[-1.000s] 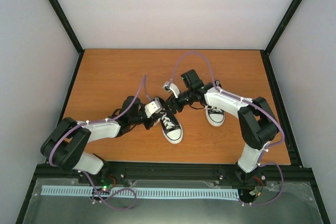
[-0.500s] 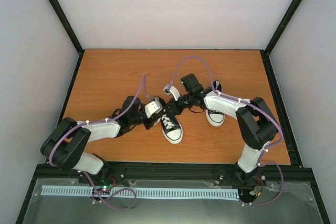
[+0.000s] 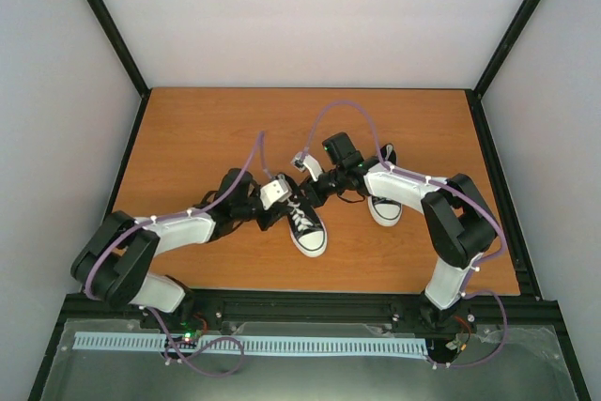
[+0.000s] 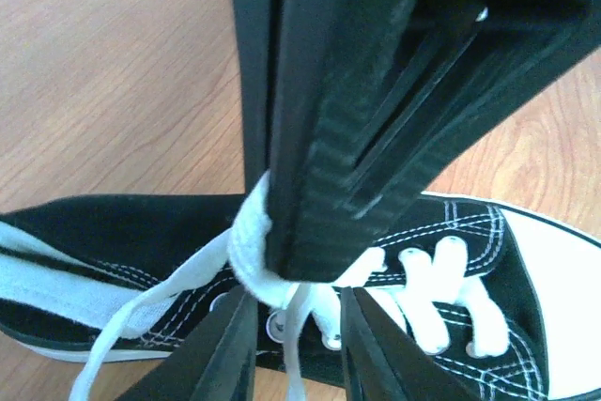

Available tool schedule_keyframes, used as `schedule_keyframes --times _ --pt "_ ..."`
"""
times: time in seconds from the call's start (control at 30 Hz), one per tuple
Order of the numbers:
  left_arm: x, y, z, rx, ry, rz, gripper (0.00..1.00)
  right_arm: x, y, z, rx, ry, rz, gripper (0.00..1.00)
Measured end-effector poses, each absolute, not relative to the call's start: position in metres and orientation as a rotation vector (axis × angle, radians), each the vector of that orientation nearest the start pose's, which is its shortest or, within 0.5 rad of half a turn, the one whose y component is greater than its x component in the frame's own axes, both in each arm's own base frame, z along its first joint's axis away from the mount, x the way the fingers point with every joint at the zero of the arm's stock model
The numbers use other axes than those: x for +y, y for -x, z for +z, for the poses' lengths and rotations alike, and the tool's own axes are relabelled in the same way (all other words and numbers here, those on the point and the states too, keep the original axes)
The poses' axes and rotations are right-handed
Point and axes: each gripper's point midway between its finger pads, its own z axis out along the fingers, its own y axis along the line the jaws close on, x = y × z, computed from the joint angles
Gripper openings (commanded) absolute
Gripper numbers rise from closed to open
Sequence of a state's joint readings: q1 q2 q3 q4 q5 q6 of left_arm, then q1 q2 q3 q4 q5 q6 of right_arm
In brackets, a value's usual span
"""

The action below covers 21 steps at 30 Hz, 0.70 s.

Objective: Tie the shoes
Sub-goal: Wrap the shoelace around the shoelace.

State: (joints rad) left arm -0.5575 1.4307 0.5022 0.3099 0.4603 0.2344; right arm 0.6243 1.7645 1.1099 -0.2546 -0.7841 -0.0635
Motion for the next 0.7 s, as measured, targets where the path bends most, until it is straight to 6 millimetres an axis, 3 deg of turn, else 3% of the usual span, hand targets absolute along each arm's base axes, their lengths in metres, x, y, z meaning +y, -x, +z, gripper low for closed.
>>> schedule_keyframes --times 0.1,0.2,0.27,0.37,0.43,0.5,0.57,0.7 --pt "-0.261 -0.262 0.094 1.910 -1.157 -0.709 0.51 0.344 -0.273 0.115 2.204 1.152 1.197 0.03" --pt "-0.262 -0.250 0.115 1.883 -1.273 -0.739 0.61 0.344 -0.273 0.116 2.206 1.151 1.198 0.03" --pt "-0.255 -0.238 0.128 1.872 -1.373 -0.750 0.65 0.345 -0.272 0.117 2.203 1.155 1.202 0.03" --pt "-0.245 -0.216 0.158 1.795 -1.506 -0.769 0.81 0.345 -0.273 0.114 2.212 1.154 1.186 0.03" --pt "-0.230 -0.215 0.167 1.805 -1.519 -0.733 0.83 0.345 -0.273 0.113 2.213 1.153 1.181 0.03" --pt "-0.206 -0.230 0.161 1.908 -1.478 -0.628 0.84 0.345 -0.274 0.113 2.213 1.152 1.177 0.03" --pt "-0.181 -0.246 0.140 2.060 -1.446 -0.508 0.85 0.345 -0.274 0.113 2.211 1.152 1.174 0.03" --pt "-0.153 -0.269 0.102 2.324 -1.411 -0.380 0.88 0.345 -0.275 0.113 2.205 1.160 1.168 0.03"
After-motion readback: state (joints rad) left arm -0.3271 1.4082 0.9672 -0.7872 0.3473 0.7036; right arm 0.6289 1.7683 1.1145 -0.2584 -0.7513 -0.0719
